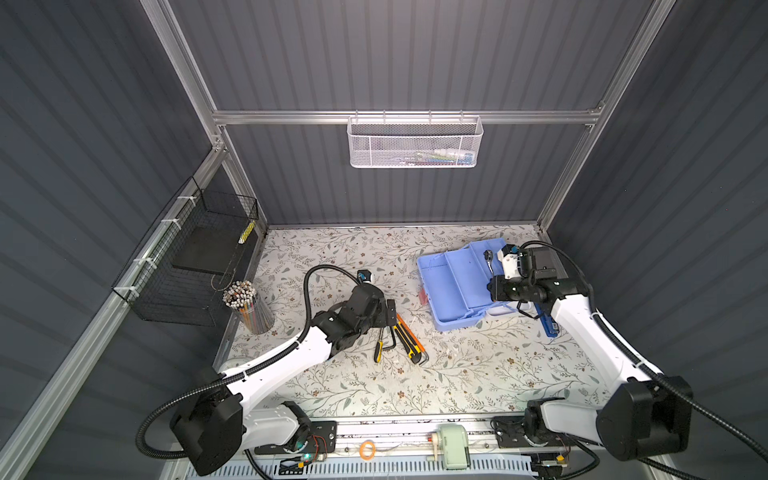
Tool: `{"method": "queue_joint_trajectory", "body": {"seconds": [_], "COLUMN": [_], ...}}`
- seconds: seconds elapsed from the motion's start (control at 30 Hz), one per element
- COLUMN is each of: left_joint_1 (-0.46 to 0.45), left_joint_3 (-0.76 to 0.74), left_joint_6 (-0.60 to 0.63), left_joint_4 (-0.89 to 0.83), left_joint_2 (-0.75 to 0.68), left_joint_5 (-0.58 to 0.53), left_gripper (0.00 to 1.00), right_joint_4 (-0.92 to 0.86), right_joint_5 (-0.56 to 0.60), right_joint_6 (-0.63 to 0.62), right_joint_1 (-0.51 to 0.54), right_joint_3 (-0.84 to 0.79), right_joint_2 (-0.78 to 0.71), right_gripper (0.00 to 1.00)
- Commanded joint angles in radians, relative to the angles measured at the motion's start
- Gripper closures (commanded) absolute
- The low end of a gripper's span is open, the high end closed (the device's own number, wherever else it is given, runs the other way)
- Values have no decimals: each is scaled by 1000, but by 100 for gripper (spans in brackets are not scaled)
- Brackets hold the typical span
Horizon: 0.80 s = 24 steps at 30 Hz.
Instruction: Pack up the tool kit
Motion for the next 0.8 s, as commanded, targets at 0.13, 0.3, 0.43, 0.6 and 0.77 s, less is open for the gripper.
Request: {"method": "queue_joint_trajectory", "body": {"seconds": [0.13,0.3,0.43,0.6,0.77], "left_joint_1": [0,1,1,0,0], "left_joint_3": [-52,-29,-32,-58,-53], "left_joint_6": [-27,-32,-36,-51,-51], "left_joint_4": [-136,-235,-264,-254,-247], "left_joint_2": [-16,24,41,43,69], "left_joint_5": [-49,-68,-63,-42,-24], "left_gripper": [0,0,0,0,0], "right_joint_4": [-36,-69,-81,-94,-92], "right_joint_5": [62,112,141,187,201], "right_joint_6": [-97,-138,-157,-171,-173], "right_joint_1": [-19,-39,-40,-40,-39], "right_joint_3": [88,142,172,206,219], "right_joint_2": [53,123,170,216,243], "right_gripper": [96,95,94,93,91]}}
